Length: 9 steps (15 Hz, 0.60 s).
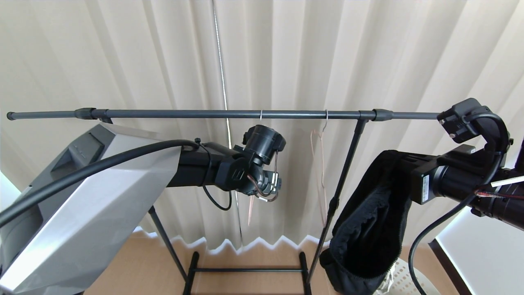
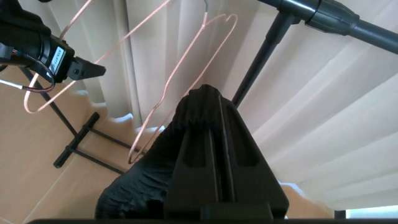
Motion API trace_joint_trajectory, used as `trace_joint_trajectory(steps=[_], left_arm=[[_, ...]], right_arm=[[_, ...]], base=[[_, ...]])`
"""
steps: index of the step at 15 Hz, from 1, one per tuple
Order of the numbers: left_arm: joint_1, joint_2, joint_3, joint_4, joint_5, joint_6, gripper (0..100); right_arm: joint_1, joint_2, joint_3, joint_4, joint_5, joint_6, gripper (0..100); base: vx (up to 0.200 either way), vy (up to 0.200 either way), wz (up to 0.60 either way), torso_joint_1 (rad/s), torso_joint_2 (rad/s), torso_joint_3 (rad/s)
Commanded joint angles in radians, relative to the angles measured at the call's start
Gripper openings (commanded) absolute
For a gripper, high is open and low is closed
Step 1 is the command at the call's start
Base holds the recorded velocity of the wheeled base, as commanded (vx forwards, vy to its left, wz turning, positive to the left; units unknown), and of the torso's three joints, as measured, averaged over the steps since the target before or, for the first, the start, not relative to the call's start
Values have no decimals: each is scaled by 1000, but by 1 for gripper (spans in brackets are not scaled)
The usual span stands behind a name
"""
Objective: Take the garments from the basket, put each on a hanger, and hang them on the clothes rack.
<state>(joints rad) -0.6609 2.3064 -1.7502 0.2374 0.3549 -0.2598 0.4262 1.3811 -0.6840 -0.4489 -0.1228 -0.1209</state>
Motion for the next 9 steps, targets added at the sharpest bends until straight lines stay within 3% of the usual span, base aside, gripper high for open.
trace_joint_trajectory(steps=[1, 9], left_arm=[[0, 10, 0, 0, 1, -1, 0], [1, 10, -22, -1, 1, -1, 0]], right_arm=[[0, 1, 1, -1, 0, 0, 0], [0, 3, 1, -1, 0, 0, 0]], base=[[0, 0, 0, 0, 0, 0], [0, 0, 0, 0, 0, 0]])
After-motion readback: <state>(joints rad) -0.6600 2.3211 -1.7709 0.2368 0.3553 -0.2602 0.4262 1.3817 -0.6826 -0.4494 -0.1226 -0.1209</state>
